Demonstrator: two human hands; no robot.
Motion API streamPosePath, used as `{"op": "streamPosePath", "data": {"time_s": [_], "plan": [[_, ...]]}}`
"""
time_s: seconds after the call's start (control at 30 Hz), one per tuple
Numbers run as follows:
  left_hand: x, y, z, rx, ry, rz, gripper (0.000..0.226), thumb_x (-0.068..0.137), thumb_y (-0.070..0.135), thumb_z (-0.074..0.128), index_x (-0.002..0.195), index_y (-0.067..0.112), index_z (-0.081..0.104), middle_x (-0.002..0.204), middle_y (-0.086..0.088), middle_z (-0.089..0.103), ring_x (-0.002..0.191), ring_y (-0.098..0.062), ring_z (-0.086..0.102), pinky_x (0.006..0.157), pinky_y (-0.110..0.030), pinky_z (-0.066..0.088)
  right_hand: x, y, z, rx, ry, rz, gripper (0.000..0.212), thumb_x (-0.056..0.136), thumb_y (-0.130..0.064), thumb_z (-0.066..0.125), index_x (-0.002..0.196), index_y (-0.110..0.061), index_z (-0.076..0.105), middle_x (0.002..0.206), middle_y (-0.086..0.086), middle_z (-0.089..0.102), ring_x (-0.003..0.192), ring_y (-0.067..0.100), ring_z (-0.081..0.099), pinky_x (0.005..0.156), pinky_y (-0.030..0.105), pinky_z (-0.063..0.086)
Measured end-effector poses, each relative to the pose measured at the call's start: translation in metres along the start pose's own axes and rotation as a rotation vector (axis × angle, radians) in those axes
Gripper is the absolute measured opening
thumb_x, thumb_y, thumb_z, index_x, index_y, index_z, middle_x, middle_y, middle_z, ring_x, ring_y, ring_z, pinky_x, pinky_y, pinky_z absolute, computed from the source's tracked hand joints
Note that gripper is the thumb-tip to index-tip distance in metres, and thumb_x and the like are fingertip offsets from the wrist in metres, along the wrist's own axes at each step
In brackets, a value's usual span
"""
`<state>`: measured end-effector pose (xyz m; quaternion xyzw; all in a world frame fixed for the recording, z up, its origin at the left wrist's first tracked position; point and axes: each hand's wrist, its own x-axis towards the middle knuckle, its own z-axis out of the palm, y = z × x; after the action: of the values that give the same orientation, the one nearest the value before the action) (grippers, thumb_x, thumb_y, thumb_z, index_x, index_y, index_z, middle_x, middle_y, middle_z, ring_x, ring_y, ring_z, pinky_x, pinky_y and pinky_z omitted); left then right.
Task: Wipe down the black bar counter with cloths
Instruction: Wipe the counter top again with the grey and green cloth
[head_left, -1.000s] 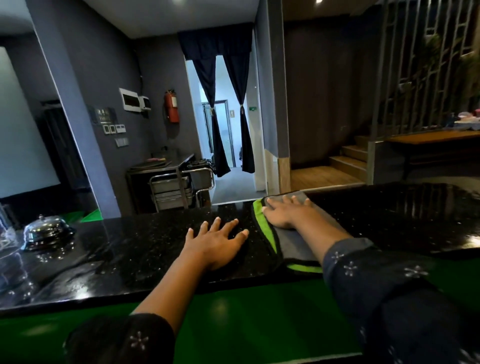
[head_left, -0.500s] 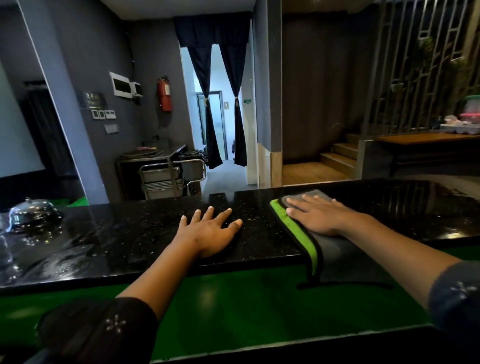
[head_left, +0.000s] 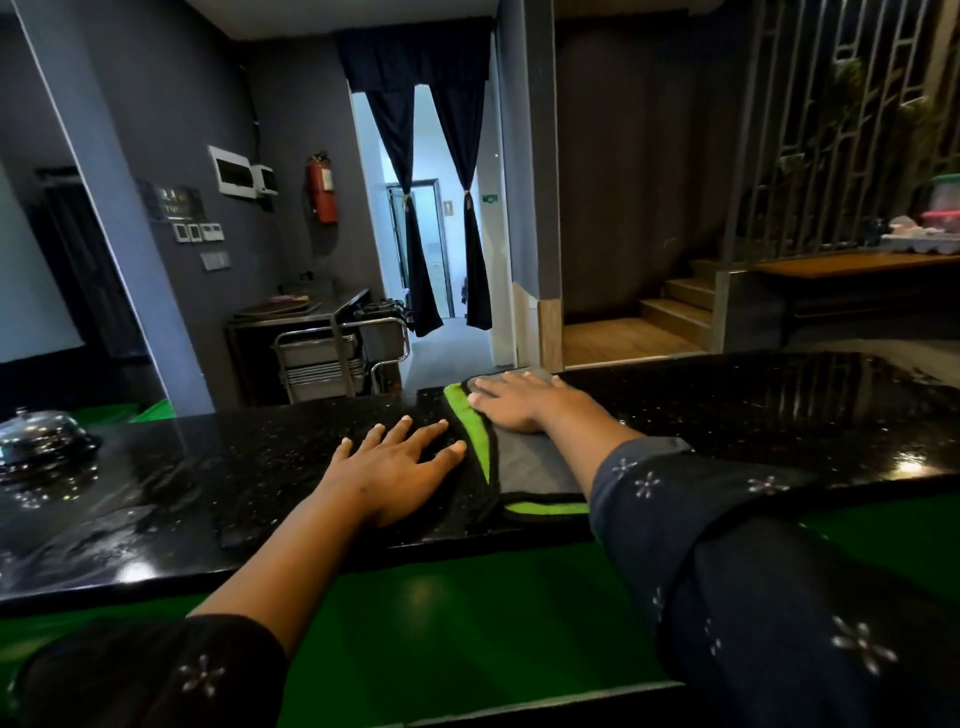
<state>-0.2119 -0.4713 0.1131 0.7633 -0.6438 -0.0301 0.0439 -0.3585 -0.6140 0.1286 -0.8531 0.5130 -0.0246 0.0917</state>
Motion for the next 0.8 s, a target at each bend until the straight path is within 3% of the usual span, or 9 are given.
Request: {"op": "streamPosePath", "data": {"time_s": [0.23,0.37,0.43,0.63,0.8], "plan": [[0.002,0.002,-0.001,0.024,-0.018,-0.003,0.065,0.087,0.073,0.011,0.148,0.05,0.005,0.161,0.002,0.0,0.148,-0.025,0.0,0.116,-0.053,-0.001,-0.007,0.143,-0.022,-0.058,0.053,0.313,0.071,0.087,-0.075,0.008,0.152,-0.046,0.015,0.165,0.003,0.011,0.149,0.032,0.014,0.117,0.06,0.01],[0.002,0.004,0.002,0.017,-0.002,-0.015,0.065,0.087,0.073,0.011,0.148,0.05,0.006,0.161,0.002,0.001,0.148,-0.026,0.0,0.116,-0.053,-0.002,-0.022,0.157,-0.023,-0.046,0.042,0.423,0.069,0.091,-0.072,0.011,0.154,-0.044,0.011,0.165,0.001,0.005,0.15,0.031,0.006,0.116,0.062,0.002],[0.002,0.004,0.002,0.01,-0.003,-0.019,0.064,0.088,0.073,0.011,0.148,0.05,0.007,0.161,0.001,0.001,0.148,-0.027,0.0,0.116,-0.054,-0.002,-0.023,0.128,-0.02,-0.048,0.045,0.392,0.068,0.093,-0.07,0.013,0.155,-0.041,0.011,0.165,0.005,0.004,0.15,0.032,0.005,0.116,0.063,0.001],[0.001,0.003,-0.001,-0.031,-0.001,-0.022,0.059,0.092,0.066,0.006,0.148,0.049,0.01,0.161,0.001,0.002,0.148,-0.029,0.001,0.115,-0.056,-0.002,-0.06,0.011,0.011,-0.03,0.019,0.045,0.059,0.098,-0.061,0.011,0.154,-0.043,0.004,0.165,0.006,-0.002,0.15,0.031,-0.002,0.116,0.057,-0.004],[-0.005,0.0,-0.001,-0.063,-0.008,0.018,0.064,0.089,0.07,0.006,0.149,0.047,0.01,0.161,-0.001,0.002,0.148,-0.029,-0.001,0.115,-0.055,-0.004,-0.15,0.031,0.012,-0.026,0.019,-0.034,0.055,0.098,-0.063,0.014,0.151,-0.051,0.008,0.164,-0.011,0.003,0.151,0.014,0.001,0.118,0.048,0.0]]}}
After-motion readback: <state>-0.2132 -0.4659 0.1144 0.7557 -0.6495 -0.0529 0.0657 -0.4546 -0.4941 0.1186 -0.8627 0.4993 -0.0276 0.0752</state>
